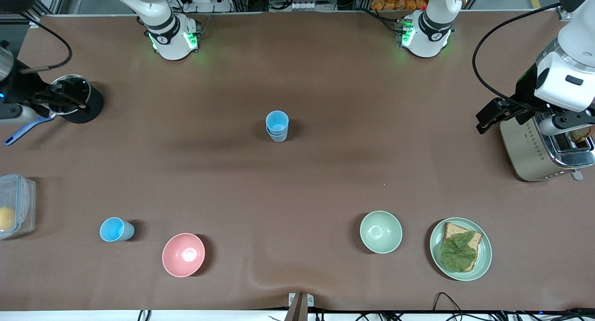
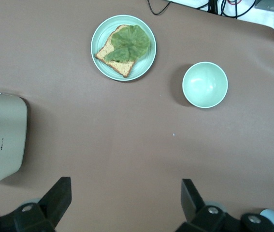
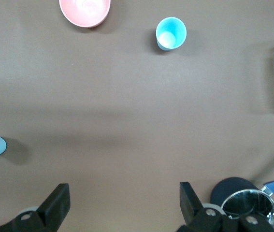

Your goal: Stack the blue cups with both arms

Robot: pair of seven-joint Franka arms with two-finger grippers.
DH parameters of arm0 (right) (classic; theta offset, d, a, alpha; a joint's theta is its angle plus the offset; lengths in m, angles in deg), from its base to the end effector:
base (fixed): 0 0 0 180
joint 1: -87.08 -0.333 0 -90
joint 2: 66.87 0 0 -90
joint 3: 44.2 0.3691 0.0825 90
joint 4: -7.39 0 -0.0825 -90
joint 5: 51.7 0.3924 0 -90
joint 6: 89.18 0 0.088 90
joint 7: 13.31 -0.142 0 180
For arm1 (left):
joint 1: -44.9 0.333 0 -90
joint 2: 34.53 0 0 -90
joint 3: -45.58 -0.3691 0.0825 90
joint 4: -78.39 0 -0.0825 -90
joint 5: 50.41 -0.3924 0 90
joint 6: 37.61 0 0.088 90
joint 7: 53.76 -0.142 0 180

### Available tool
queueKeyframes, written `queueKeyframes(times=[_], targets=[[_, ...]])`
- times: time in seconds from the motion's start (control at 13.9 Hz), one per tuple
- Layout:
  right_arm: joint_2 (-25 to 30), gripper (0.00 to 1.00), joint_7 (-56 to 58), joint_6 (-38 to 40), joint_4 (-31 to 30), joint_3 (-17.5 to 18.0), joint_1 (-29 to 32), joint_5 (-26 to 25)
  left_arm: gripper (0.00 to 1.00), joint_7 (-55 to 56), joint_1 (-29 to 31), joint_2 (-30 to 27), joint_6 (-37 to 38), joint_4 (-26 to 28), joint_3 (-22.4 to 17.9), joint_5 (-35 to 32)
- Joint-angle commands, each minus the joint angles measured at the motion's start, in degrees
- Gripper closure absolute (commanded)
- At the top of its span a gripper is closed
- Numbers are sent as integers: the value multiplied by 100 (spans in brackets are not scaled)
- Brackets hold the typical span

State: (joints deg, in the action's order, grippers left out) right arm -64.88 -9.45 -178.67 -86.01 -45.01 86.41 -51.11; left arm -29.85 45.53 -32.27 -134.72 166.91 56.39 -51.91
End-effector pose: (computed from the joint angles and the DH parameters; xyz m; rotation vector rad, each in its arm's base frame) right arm 0.5471 0.0000 0.6327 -3.1276 -0.1015 0.0518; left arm 0.5851 -0.0992 0.6447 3.0999 0.3713 0.1747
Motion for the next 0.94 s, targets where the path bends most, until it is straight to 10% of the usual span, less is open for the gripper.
queueKeyframes(times=[0.0, 0.86], targets=[[232, 0, 71, 72, -178, 81, 93, -59, 0, -385, 42, -68, 227, -46, -27, -114], [241, 0, 27, 169, -187, 107, 93, -24, 0, -1037, 297, -165, 824, -309, -115, -9]])
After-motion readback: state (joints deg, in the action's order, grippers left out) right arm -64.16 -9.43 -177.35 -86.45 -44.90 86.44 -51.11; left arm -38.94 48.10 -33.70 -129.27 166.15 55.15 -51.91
